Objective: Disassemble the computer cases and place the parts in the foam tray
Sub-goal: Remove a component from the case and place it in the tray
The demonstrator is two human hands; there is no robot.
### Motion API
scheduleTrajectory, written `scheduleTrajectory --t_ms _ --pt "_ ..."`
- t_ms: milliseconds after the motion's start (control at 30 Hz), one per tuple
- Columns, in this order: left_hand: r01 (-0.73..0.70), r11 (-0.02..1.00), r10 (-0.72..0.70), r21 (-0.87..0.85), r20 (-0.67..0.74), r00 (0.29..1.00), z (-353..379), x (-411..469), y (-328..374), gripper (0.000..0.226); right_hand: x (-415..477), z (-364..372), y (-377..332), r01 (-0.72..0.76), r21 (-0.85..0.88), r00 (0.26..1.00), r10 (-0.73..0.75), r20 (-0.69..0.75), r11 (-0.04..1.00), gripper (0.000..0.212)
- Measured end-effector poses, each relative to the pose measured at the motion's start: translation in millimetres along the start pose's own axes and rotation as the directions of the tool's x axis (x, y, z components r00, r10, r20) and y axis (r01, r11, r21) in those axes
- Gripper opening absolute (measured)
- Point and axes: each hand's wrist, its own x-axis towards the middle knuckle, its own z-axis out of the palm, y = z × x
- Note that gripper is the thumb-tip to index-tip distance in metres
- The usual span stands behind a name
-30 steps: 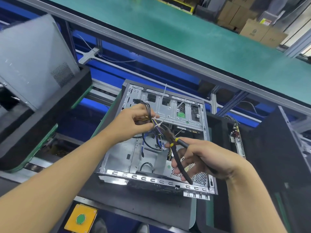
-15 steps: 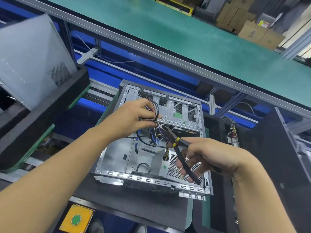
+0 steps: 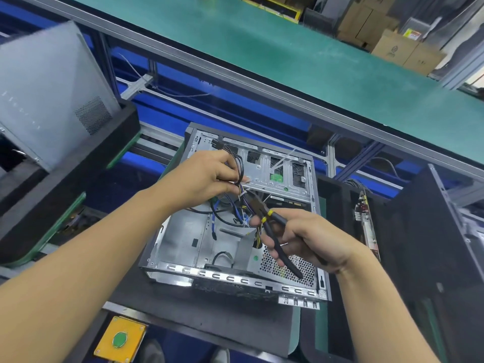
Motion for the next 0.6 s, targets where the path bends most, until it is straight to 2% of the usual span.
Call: scheduleTrajectory --t_ms 100,233,367,600 --pt "0.019 1.000 -0.019 -0.002 -0.001 1.000 0 0 0 0.015 4 -2 5 0.026 -0.073 0.999 -0.028 -0.019 0.997 0.055" --pt "0.011 1.000 -0.011 -0.009 0.002 1.000 0 1 0 0.012 6 -3 9 0.048 -0.084 0.999 -0.050 -0.018 0.995 0.051" --pt "-0.006 1.000 0.006 0.015 -0.006 1.000 0 0 2 0.013 8 0 16 0.110 -0.100 0.993 -0.112 -0.020 0.989 0.028" --pt "0.011 1.000 -0.011 -0.004 -0.056 0.998 3 -2 8 0.017 10 10 31 0.174 -0.129 0.973 -0.191 -0.129 0.976 0.019"
